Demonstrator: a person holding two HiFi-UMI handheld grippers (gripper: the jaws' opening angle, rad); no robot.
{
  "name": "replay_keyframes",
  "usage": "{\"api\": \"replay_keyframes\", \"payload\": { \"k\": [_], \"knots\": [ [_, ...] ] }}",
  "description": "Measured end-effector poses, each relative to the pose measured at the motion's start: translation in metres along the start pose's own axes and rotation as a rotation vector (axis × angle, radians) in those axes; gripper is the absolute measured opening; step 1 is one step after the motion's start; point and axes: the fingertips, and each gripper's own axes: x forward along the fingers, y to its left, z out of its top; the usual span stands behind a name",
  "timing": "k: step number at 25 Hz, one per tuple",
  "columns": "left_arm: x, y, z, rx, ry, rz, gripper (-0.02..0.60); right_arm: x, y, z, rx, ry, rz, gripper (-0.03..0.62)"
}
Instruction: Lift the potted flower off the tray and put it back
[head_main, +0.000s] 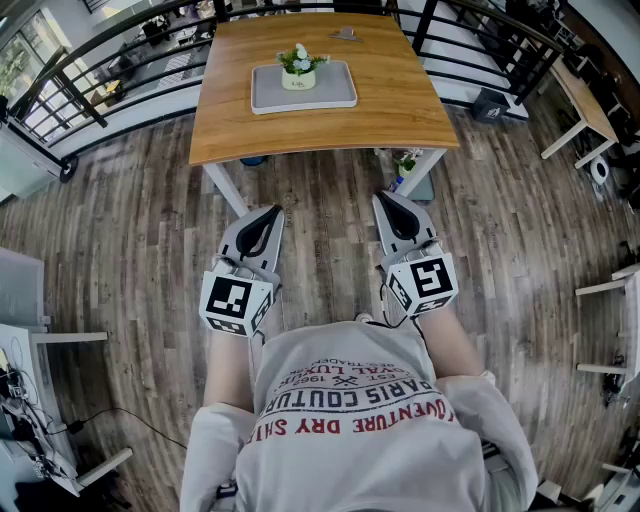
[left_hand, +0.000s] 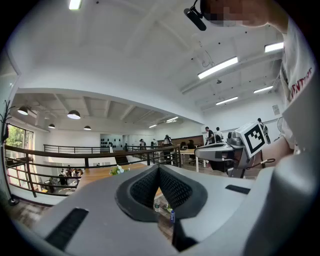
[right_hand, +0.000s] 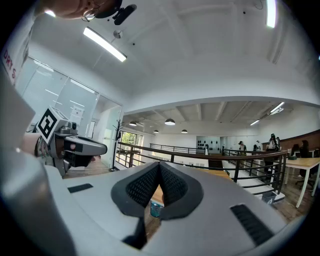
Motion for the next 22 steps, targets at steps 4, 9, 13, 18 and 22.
{"api": "replay_keyframes", "payload": {
  "k": [4, 9, 13, 18, 22],
  "knots": [
    [-0.005, -0.002, 0.002, -0.002, -0.013, -0.008, 0.012, 0.0, 0.007, -0.001, -0.009, 0.003, 0.026, 0.026],
    [-0.012, 0.001, 0.003, -0.004, -0.016, -0.01, 0.012, -0.001, 0.018, -0.002, -0.007, 0.009, 0.027, 0.026],
    [-0.017, 0.006, -0.002, -0.013, -0.008, -0.006, 0.012, -0.001, 0.027, -0.004, 0.02, -0.011, 0.045, 0.026],
    [-0.018, 0.013, -0.003, -0.002, -0.013, -0.004, 0.012, 0.004, 0.028, -0.003, 0.042, -0.054, 0.084, 0.028],
    [-0.016, 0.024, 0.0, -0.01, -0.022, 0.009, 0.012, 0.019, 0.024, -0.006, 0.014, -0.052, 0.089, 0.375]
  ]
}}
